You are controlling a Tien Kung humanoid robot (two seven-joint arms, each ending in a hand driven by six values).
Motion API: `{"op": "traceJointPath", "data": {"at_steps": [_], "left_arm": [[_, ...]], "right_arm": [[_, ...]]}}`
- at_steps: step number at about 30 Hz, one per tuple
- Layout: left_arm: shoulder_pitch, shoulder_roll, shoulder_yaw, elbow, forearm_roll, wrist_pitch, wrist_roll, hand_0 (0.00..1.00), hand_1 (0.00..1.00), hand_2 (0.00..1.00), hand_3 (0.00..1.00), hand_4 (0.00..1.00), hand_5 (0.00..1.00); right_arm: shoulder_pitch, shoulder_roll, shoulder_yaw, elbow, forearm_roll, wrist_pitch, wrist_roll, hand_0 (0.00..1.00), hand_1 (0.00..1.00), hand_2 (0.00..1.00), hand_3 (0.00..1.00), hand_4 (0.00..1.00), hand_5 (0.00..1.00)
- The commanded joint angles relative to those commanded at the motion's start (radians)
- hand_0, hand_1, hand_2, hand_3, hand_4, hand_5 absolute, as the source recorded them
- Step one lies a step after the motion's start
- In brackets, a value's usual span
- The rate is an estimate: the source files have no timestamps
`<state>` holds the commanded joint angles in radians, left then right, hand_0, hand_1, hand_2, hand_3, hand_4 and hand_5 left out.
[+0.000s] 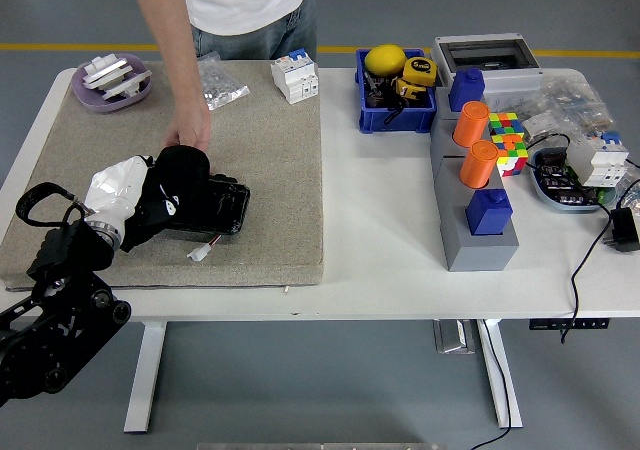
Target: Pick the rag up,wipe the panel,place it on the desk
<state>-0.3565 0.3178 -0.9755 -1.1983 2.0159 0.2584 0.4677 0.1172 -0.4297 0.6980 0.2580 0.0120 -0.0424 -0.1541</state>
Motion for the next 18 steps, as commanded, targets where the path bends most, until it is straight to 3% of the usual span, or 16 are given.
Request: {"op": "traceJointPath", "data": {"at_steps": [18], "left_arm": [[0.002,0.035,-0.115,0.081,0.026,-0.007,0.011,0.297,0.409,0.552,0.48,0.002,0.002]], "right_arm": [[-0.002,-0.002,0.003,0.0,-0.004,0.0,0.0,0.749,0.632,0.629,0.561,0.908,0.421]]}}
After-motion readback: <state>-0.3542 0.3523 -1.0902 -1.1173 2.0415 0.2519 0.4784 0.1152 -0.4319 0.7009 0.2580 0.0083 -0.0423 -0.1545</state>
